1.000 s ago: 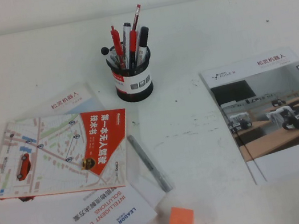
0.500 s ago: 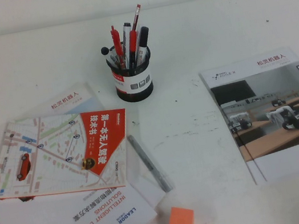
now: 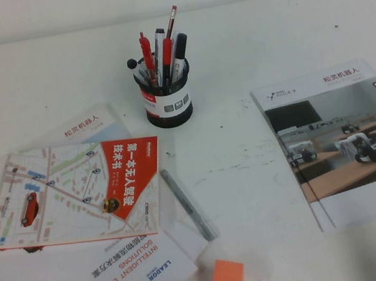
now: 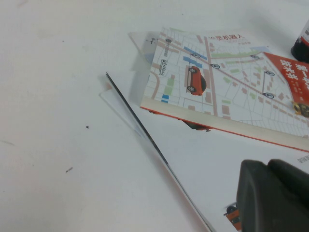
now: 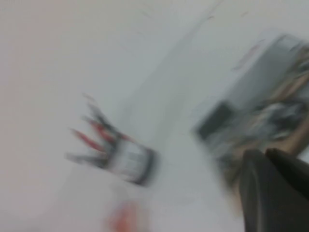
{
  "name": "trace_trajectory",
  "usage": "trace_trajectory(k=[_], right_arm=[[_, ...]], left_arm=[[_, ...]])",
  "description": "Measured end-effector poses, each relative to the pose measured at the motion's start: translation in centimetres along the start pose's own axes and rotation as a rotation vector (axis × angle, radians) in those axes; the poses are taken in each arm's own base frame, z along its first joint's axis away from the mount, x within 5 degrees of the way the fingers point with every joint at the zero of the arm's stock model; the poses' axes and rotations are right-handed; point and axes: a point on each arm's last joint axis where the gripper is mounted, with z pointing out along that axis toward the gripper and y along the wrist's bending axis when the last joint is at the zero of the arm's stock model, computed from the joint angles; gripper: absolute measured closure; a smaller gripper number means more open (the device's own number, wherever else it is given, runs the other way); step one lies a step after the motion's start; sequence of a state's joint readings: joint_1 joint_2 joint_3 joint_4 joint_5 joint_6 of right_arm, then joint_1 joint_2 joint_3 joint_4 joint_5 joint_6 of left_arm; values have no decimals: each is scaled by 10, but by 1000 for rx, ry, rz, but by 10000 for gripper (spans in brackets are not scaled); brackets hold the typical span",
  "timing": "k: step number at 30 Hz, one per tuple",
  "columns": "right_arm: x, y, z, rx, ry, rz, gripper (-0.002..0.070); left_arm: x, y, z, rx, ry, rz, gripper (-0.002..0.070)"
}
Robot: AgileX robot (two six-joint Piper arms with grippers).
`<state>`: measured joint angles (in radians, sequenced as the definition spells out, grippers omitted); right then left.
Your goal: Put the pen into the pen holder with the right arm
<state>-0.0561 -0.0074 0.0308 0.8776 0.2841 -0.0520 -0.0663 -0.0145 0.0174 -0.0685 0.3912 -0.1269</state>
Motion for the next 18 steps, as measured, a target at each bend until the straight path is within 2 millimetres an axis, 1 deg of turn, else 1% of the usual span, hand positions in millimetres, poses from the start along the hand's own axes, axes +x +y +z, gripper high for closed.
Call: trace_trajectory(k=[2,4,7,11,14,16,18], right_arm=[[-2,6,0,-65,-18,233,695],[-6,7,0,-87,-50,321,695],[-11,6,-1,-81,-108,275,695],[-12,6,-1,-81,-119,238,695],[-10,7,-1,-83,-101,133,695],[-9,14,-2,-115,-56,50,695],[-14,28,-3,-138,1,-43,695]], left_arm=[[0,0,0,0,0,0,678],[0,0,0,0,0,0,678],[0,0,0,0,0,0,677],[0,0,0,0,0,0,678],[0,0,0,0,0,0,678],[0,0,0,0,0,0,678],[0,0,0,0,0,0,678]])
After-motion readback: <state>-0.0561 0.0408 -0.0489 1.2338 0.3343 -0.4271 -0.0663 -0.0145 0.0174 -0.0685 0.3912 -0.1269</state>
